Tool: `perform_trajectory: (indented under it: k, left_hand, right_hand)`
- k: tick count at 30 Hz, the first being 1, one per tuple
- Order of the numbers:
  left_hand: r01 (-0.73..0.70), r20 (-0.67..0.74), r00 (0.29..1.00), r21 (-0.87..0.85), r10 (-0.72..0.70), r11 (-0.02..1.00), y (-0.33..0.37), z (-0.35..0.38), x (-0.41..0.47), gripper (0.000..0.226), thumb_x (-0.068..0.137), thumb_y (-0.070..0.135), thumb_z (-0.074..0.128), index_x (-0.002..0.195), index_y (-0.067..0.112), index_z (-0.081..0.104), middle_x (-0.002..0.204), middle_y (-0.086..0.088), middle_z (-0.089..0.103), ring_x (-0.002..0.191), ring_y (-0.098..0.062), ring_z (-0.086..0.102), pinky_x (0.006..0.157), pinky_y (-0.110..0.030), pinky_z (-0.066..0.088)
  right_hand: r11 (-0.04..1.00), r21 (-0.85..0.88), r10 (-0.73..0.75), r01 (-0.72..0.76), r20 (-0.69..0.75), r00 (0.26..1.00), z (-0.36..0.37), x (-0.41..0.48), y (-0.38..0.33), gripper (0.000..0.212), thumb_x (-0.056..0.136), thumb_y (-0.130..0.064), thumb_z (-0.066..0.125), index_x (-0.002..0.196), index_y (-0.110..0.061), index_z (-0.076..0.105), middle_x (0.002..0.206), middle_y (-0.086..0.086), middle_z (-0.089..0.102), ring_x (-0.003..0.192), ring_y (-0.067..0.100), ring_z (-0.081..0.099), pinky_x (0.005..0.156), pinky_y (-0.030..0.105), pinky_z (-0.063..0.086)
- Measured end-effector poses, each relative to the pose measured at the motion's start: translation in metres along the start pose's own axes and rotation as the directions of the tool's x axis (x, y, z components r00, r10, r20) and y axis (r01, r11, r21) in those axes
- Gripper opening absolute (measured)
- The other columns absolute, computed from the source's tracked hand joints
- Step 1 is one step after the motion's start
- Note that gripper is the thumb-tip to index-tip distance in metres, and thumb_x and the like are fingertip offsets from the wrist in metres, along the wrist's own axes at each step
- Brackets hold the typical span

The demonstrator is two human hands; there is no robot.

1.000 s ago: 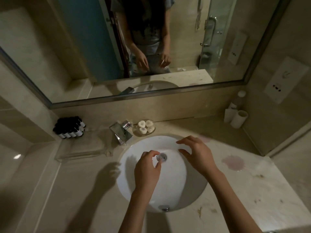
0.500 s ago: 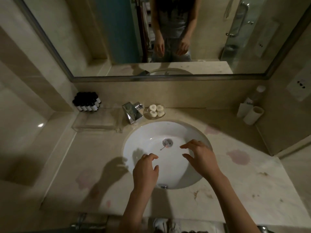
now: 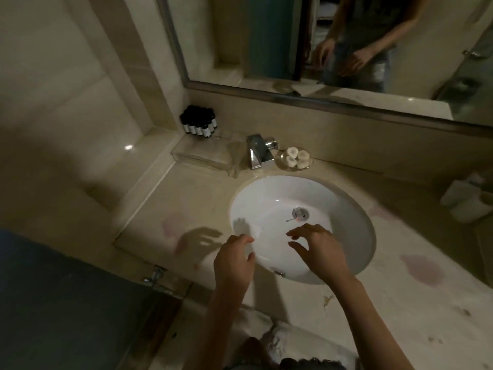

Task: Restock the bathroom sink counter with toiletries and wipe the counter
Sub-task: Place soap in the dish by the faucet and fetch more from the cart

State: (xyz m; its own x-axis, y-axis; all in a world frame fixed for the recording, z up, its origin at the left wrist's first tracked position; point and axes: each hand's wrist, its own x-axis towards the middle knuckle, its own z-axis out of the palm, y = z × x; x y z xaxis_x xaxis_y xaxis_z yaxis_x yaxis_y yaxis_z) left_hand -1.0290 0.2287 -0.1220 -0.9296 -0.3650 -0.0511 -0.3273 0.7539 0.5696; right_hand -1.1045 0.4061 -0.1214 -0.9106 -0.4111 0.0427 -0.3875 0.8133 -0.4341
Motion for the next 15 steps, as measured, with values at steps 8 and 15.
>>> perform_trajectory:
  k: [8, 15]
  left_hand:
    - [0.255, -0.216, 0.940, -0.076, -0.266, 0.964, -0.046, -0.034, -0.060, 0.029, 0.091, 0.018, 0.059, 0.119, 0.024, 0.061, 0.118, 0.005, 0.062, 0.107, -0.011, 0.058, 0.088, -0.020, 0.042]
    - [0.529, -0.395, 0.743, -0.150, -0.541, 0.836, -0.081, -0.054, -0.179, 0.018, 0.092, 0.019, 0.057, 0.106, 0.023, 0.068, 0.100, 0.003, 0.064, 0.090, -0.014, 0.061, 0.074, -0.022, 0.044]
  right_hand:
    - [0.947, 0.039, -0.321, 0.318, 0.087, 0.943, 0.017, 0.015, -0.064, 0.016, 0.088, -0.026, 0.067, 0.102, -0.028, 0.072, 0.095, -0.012, 0.071, 0.091, 0.016, 0.063, 0.070, 0.027, 0.045]
    - [0.806, 0.144, -0.590, 0.574, 0.257, 0.765, 0.043, -0.028, -0.130, 0.016, 0.090, -0.030, 0.063, 0.104, -0.028, 0.070, 0.102, -0.012, 0.068, 0.092, 0.012, 0.062, 0.076, 0.024, 0.045]
